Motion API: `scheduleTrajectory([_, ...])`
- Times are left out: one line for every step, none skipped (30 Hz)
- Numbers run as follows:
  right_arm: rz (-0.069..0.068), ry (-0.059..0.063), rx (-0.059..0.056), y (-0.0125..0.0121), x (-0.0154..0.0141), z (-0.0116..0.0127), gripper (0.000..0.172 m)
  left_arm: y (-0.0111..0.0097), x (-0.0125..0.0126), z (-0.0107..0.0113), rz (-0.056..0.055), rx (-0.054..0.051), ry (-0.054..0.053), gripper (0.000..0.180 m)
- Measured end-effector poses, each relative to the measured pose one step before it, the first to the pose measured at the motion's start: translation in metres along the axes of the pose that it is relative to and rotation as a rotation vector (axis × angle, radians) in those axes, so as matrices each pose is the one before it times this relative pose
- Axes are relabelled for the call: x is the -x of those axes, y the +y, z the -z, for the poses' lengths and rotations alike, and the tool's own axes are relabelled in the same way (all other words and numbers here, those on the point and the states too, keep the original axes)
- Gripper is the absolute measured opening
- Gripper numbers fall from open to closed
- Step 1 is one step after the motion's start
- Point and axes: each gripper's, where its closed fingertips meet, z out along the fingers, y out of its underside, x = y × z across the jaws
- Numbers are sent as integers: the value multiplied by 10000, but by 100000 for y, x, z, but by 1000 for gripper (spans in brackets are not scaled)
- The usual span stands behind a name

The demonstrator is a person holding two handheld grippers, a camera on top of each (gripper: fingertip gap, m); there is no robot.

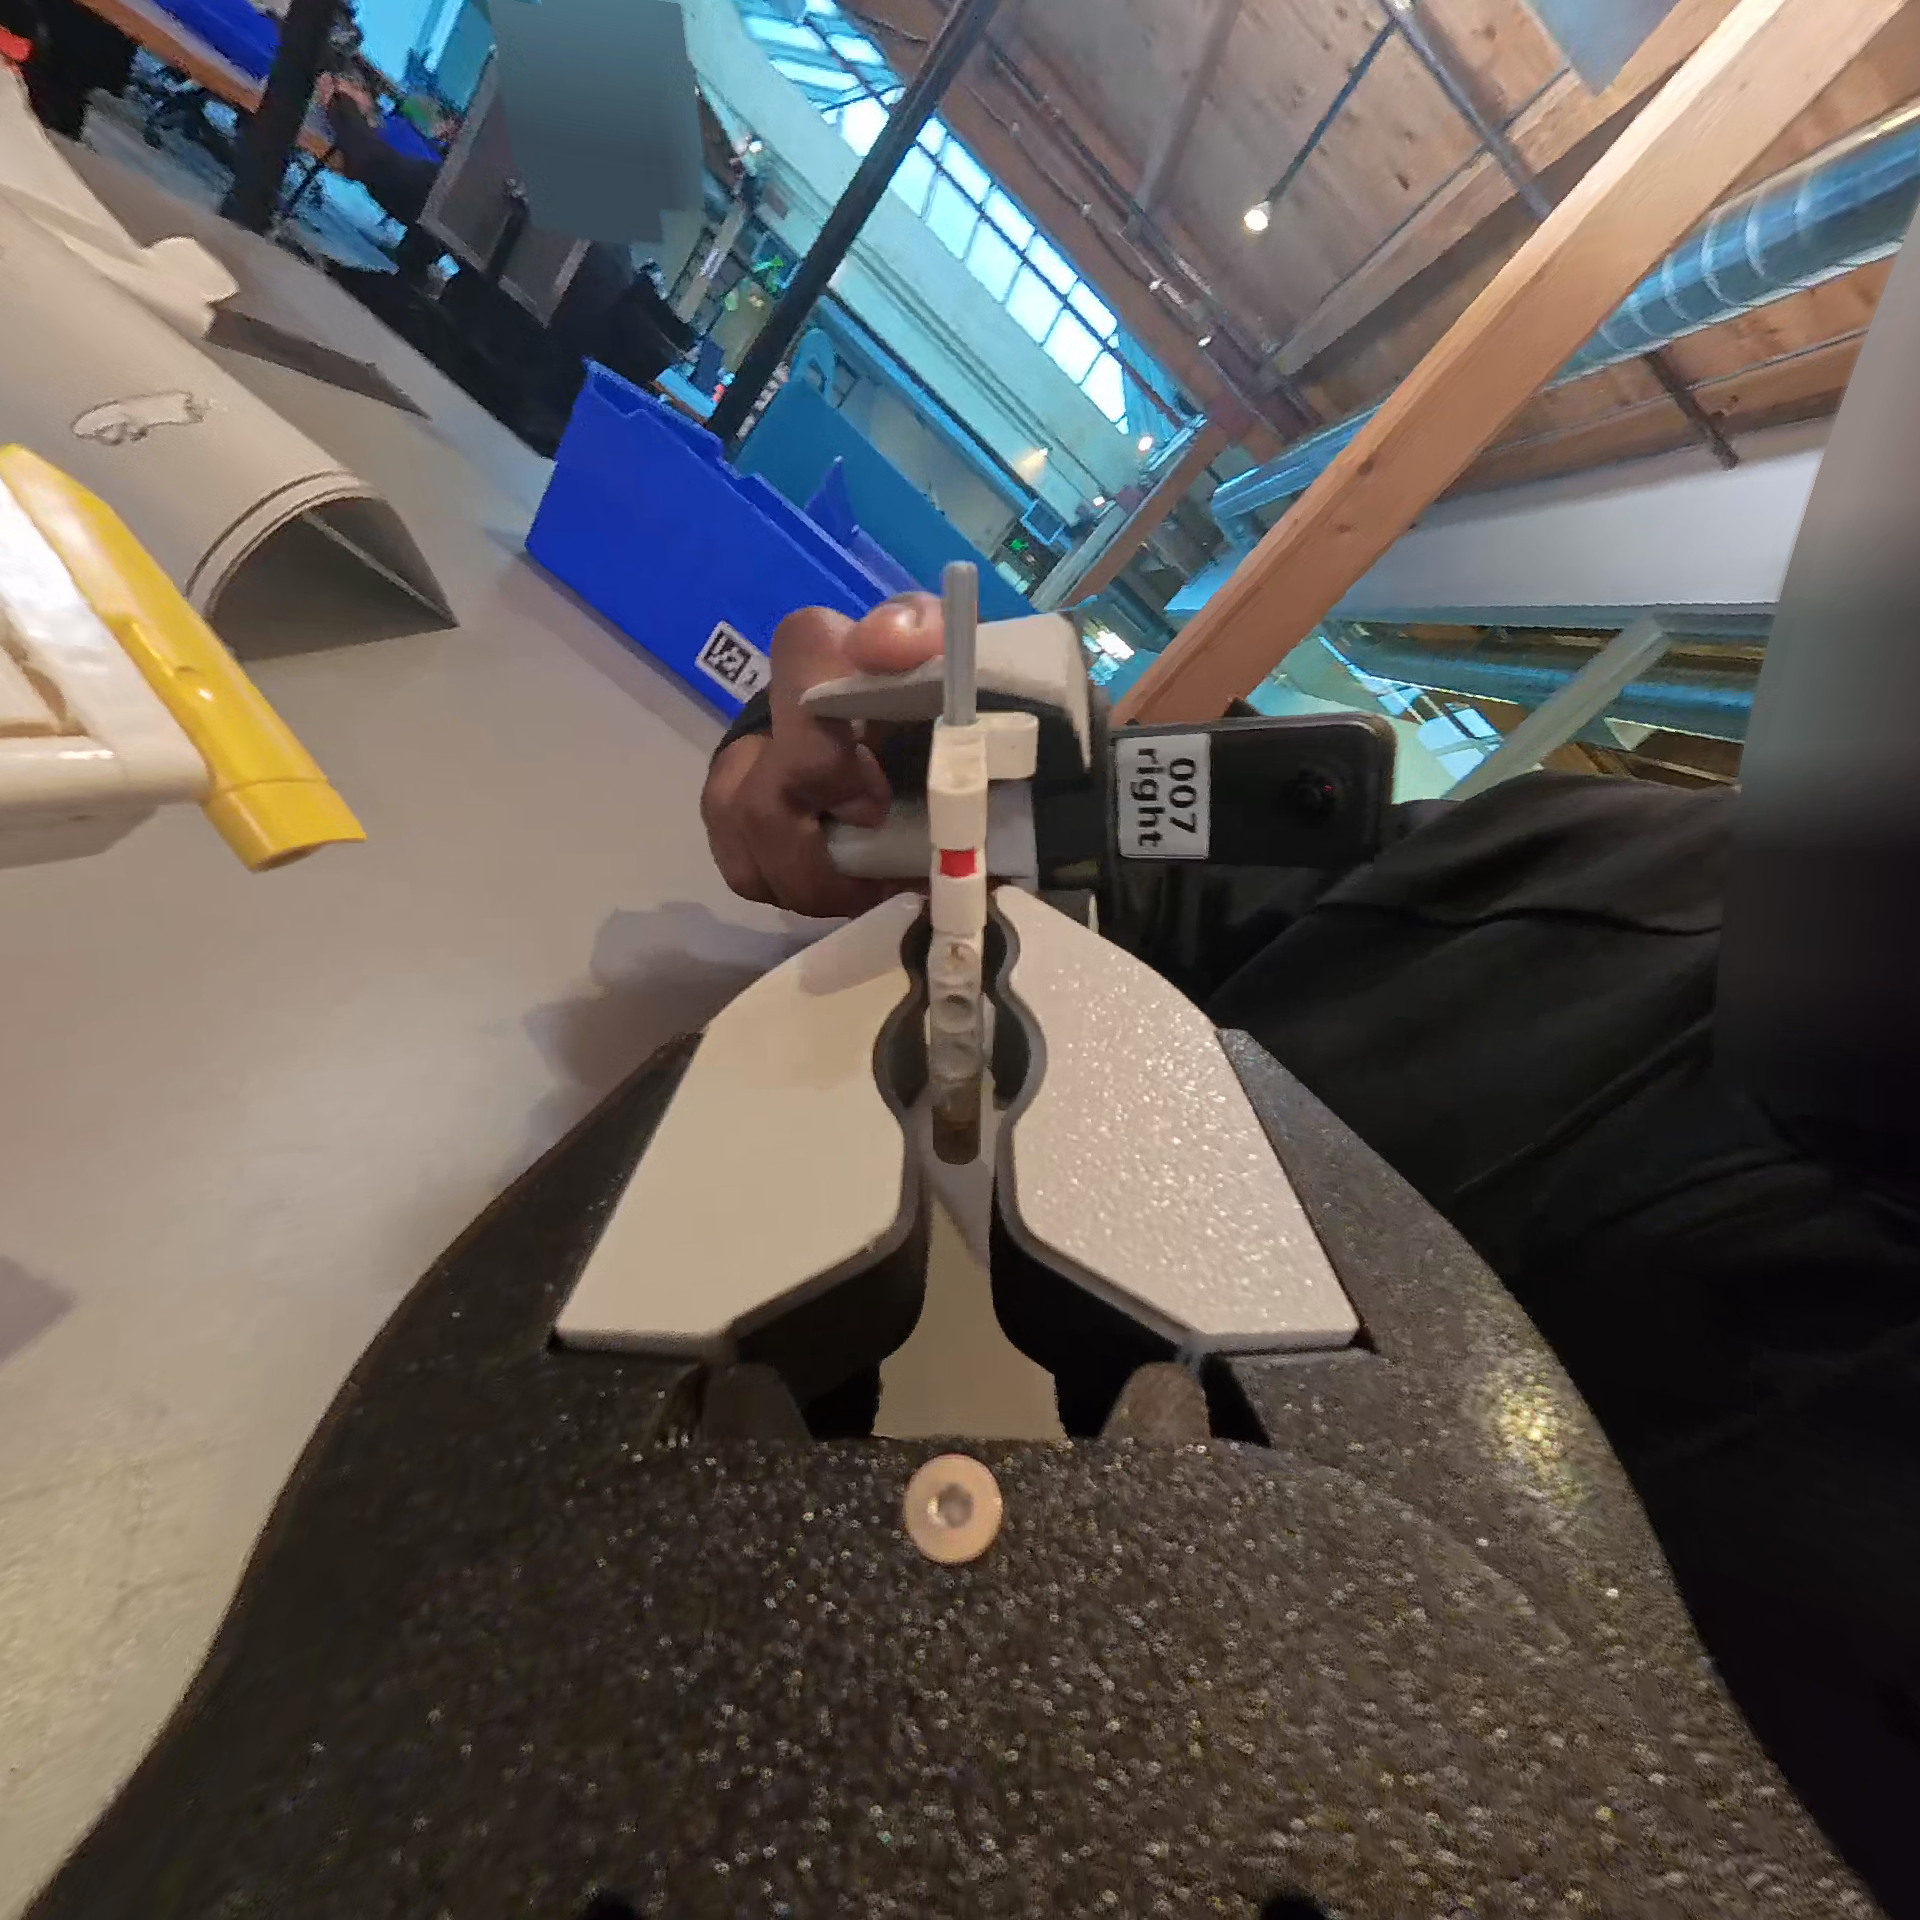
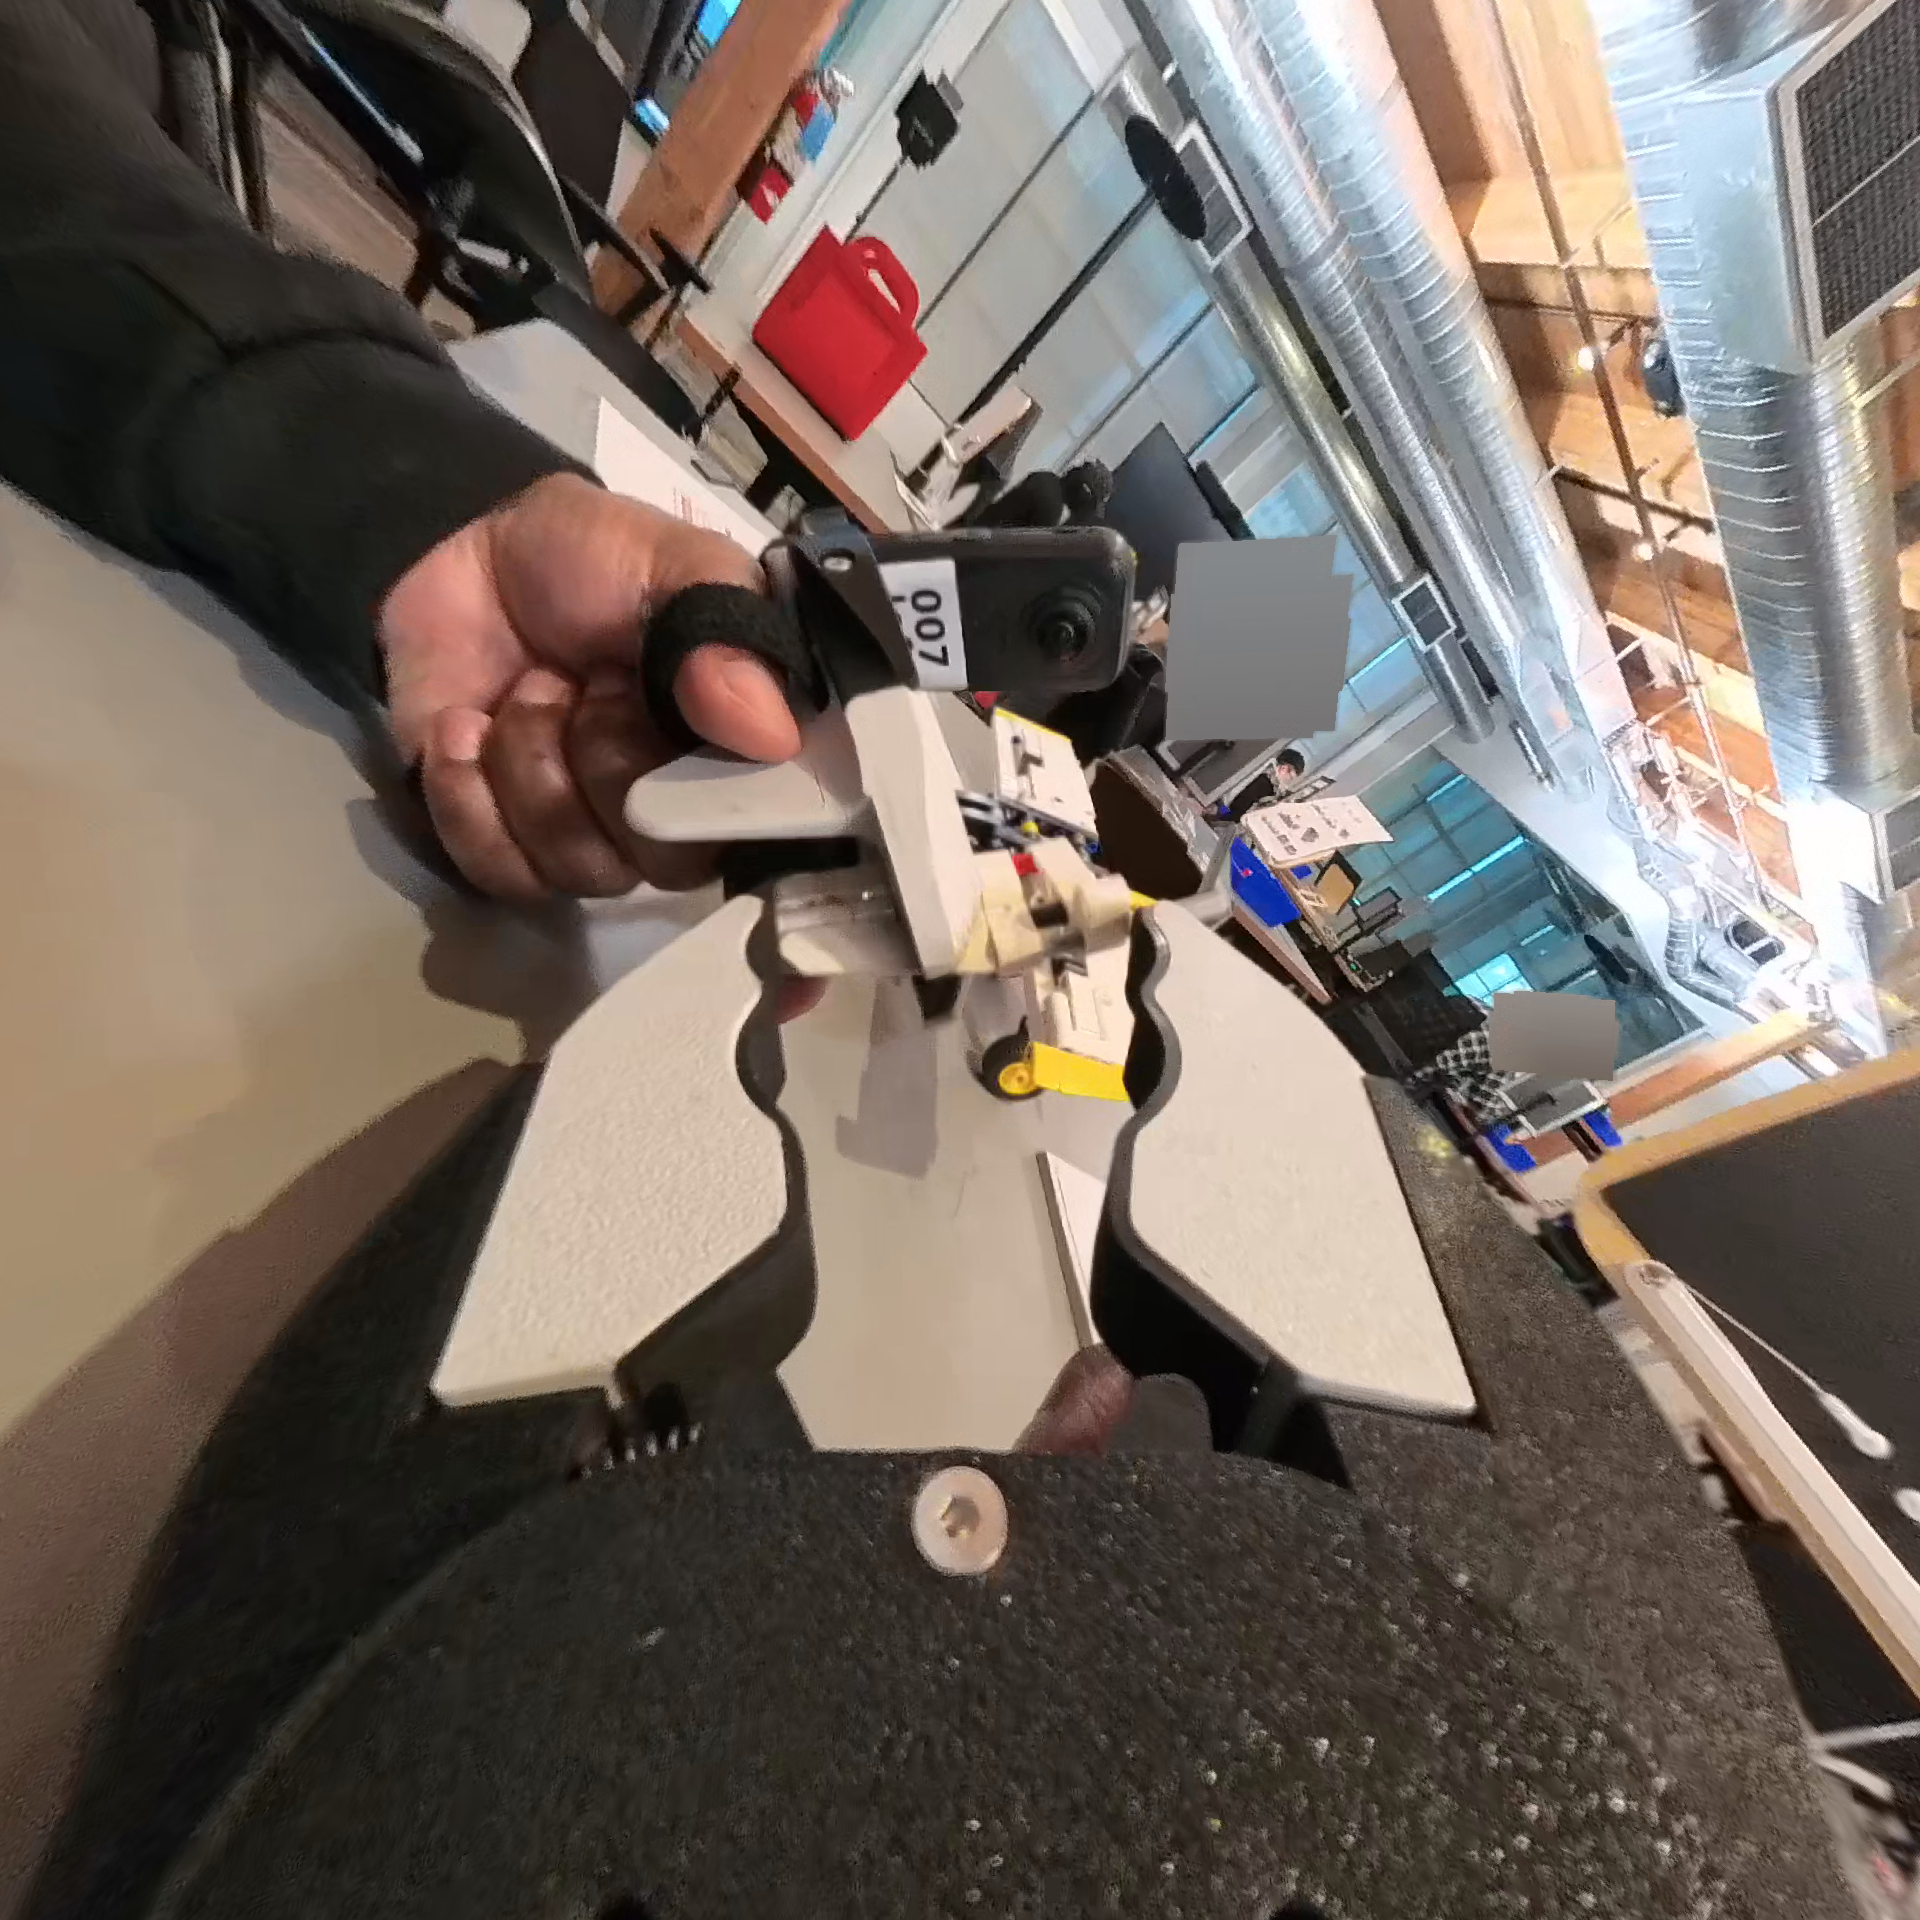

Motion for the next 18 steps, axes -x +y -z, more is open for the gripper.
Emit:
scheduleTrajectory([-108,-59,-77,-70,-66,230,66,-99,-153,139,-180,-39,45,7])
scheduleTrajectory([-63,-11,-53,14,-145,274,68,17,164,130,-249,64,-188,7])
scheduleTrajectory([-160,-24,-103,-8,-165,300,68,41,187,132,-299,85,-242,7])
scheduleTrajectory([-370,-106,-91,-15,-150,267,69,75,173,101,-330,114,-252,8])
scheduleTrajectory([-549,-134,-83,-33,-190,210,71,161,261,74,-393,181,-336,7])
scheduleTrajectory([-634,-130,-83,-52,-238,151,69,213,366,48,-472,227,-437,7])
scheduleTrajectory([-637,-137,-60,-58,-240,115,65,220,282,-8,-502,232,-398,8])
scheduleTrajectory([-626,-225,-38,-74,-61,46,60,246,172,-71,-512,241,-342,8])
scheduleTrajectory([-578,-216,54,20,-19,-47,56,281,156,-136,-532,255,-344,7])
scheduleTrajectory([-462,-126,116,74,-43,-96,53,286,197,-160,-493,249,-377,7])
scheduleTrajectory([-366,-35,154,141,-88,-113,47,203,167,-155,-445,198,-350,7])
scheduleTrajectory([-293,-72,219,258,-2,-129,41,49,111,-113,-403,78,-302,7])
scheduleTrajectory([-209,-78,177,263,67,-96,35,-8,75,-61,-337,45,-245,7])
scheduleTrajectory([-73,46,141,253,-56,-42,29,79,72,-64,-259,90,-185,7])
scheduleTrajectory([5,107,52,148,-115,-8,25,173,117,-81,-168,128,-172,7])
scheduleTrajectory([-11,33,0,65,-36,14,23,246,-76,-111,-92,159,14,7])
scheduleTrajectory([-56,30,23,70,-84,-16,22,169,-120,-96,-26,104,58,7])
scheduleTrajectory([-49,-28,21,69,-22,-24,21,39,-64,-42,-45,18,5,7])
